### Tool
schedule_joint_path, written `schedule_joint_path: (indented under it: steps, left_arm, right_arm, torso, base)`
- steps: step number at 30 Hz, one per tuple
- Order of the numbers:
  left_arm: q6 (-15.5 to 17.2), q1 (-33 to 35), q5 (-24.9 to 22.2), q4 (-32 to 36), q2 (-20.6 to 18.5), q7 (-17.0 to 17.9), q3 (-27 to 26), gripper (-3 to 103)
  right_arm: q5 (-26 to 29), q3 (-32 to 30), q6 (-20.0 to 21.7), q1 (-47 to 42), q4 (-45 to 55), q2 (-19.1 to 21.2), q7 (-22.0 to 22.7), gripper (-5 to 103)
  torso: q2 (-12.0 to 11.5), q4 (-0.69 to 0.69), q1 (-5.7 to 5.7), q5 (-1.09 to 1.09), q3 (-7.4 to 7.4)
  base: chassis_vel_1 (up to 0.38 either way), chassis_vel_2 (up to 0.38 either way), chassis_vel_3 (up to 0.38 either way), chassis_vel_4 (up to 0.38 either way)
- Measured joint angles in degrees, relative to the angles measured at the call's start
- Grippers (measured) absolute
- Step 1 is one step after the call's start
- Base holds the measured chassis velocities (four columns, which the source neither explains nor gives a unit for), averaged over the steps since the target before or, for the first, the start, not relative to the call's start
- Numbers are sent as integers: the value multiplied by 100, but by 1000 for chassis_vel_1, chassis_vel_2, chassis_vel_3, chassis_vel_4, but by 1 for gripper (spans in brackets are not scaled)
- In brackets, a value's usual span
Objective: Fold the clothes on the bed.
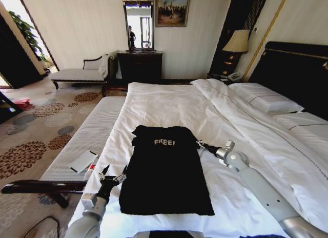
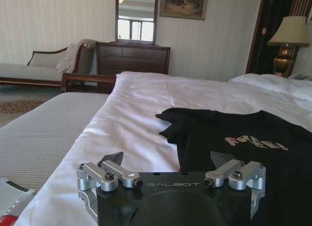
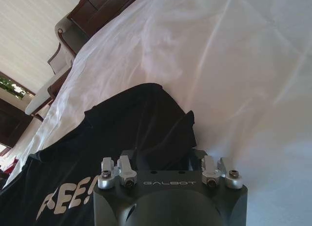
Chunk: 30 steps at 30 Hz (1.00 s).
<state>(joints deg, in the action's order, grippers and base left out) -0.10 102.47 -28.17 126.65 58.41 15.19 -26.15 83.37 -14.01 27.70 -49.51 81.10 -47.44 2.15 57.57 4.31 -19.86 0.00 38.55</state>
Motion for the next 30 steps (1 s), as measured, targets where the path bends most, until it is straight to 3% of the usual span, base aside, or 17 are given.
schedule_joint_path:
  steps: [2,5,8,10,14,20,25,30]
  left_arm:
    - [-9,2,-12,0,11,0,0,100]
    - [-19,14,-14,1,15,0,-1,100]
    - [-54,63,-10,-2,30,-5,-4,100]
    - [-64,73,-10,-6,36,-8,-5,100]
    - [-97,102,13,-12,60,-38,-9,100]
    - [-134,149,25,-1,68,-84,-46,100]
    - [-172,158,29,-2,71,-104,-65,100]
    - [-201,139,53,-32,90,-115,-50,100]
  right_arm:
    - [-32,38,-23,29,-36,0,-10,47]
    - [-57,56,-48,44,-57,0,-27,41]
    - [-136,103,-118,94,-144,-8,-80,25]
    - [-163,116,-139,108,-171,-11,-101,25]
    - [-290,174,-235,215,-316,-23,-208,4]
    - [-553,211,-419,275,-422,-22,-424,1]
    - [-1094,231,-796,232,-455,6,-788,1]
    - [-1968,235,-1453,116,-489,11,-1159,1]
  torso:
    - [0,0,0,0,0]
    - [0,0,0,0,0]
    - [0,0,0,0,0]
    - [0,0,0,0,0]
    - [0,0,0,1,0]
    - [0,0,0,0,0]
    - [0,0,0,0,0]
    - [0,0,0,1,0]
  base:
    - [0,0,0,0]
    - [0,0,0,0]
    - [0,0,0,0]
    - [0,0,0,0]
    - [0,0,0,0]
    - [0,0,0,0]
    - [0,0,0,0]
    - [0,0,0,0]
